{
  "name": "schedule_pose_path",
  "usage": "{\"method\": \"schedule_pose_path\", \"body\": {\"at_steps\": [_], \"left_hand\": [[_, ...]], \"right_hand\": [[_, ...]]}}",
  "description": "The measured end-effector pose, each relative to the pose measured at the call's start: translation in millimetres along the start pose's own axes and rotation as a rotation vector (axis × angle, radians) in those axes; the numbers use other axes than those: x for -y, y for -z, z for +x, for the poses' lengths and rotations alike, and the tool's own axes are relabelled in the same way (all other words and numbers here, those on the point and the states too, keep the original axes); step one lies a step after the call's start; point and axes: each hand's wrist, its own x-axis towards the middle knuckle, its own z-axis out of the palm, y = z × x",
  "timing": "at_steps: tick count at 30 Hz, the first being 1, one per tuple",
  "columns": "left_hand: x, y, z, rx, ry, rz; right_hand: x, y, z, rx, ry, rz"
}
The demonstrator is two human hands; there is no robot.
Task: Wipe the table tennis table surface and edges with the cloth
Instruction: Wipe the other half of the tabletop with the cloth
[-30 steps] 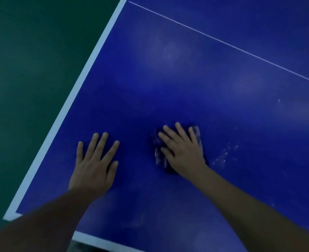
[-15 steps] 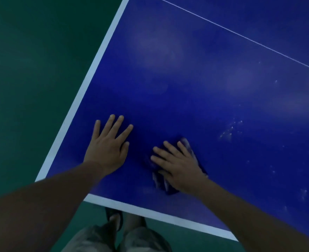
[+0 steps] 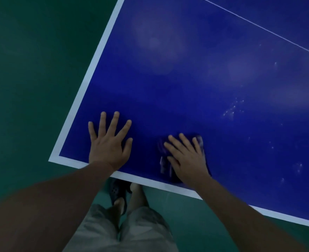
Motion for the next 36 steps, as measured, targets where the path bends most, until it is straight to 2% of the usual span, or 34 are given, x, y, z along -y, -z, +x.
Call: {"method": "schedule_pose_path", "body": {"at_steps": [3, 7, 9, 12, 14, 16, 18, 19, 20, 22, 24, 25, 26, 29, 30, 32, 36], "left_hand": [[-1.2, 0.8, 1.8, -0.001, -0.028, -0.039], [-0.1, -0.3, 1.1, 0.002, -0.020, -0.043], [-1.0, -0.5, 0.9, 0.012, -0.025, -0.010], [-4.5, -0.7, 0.4, 0.036, -0.026, 0.030], [-8.8, 1.0, 0.4, 0.042, -0.007, 0.050], [-18.3, 1.3, 1.7, 0.028, 0.007, 0.031], [-37.8, 0.3, 3.0, 0.003, -0.043, 0.017], [-51.3, -1.9, 4.8, -0.007, -0.083, 0.004], [-65.9, -5.0, 6.8, 0.002, -0.120, -0.009], [-95.1, -13.7, 12.5, 0.036, -0.153, -0.022], [-117.5, -22.7, 17.9, 0.056, -0.136, -0.023], [-125.3, -26.6, 20.7, 0.065, -0.124, -0.009], [-130.4, -30.0, 23.1, 0.070, -0.110, 0.007], [-134.8, -33.9, 25.2, 0.046, -0.075, 0.017], [-135.5, -34.0, 24.7, 0.030, -0.068, 0.013], [-136.4, -33.8, 24.8, 0.014, -0.046, 0.016], [-140.1, -34.4, 23.5, 0.011, -0.019, 0.079]], "right_hand": [[40.4, -3.1, 35.1, -0.013, -0.251, 0.100], [109.1, -23.3, 21.8, -0.068, -0.139, 0.124], [102.6, -28.6, -10.5, -0.046, -0.094, 0.135], [49.3, -23.3, -49.9, 0.022, -0.042, 0.033], [5.4, -17.0, -59.0, 0.023, -0.152, -0.008], [-23.1, -12.7, -59.4, -0.018, -0.399, 0.074], [-21.0, -16.7, -57.3, -0.126, -0.638, 0.144], [-12.8, -20.0, -55.7, -0.152, -0.675, 0.163], [-3.5, -23.2, -54.8, -0.161, -0.640, 0.175], [-0.7, -26.5, -55.1, -0.131, -0.430, 0.168], [-26.6, -20.2, -50.3, -0.072, -0.187, 0.089], [-46.5, -15.3, -46.2, -0.065, -0.131, 0.047], [-66.6, -11.0, -42.7, -0.076, -0.148, 0.028], [-107.7, -4.2, -50.5, -0.117, -0.428, 0.134], [-107.8, -6.9, -58.2, -0.138, -0.457, 0.140], [-94.0, -16.3, -68.8, -0.137, -0.360, 0.095], [-93.5, -22.6, -41.8, -0.134, -0.014, 0.090]]}}
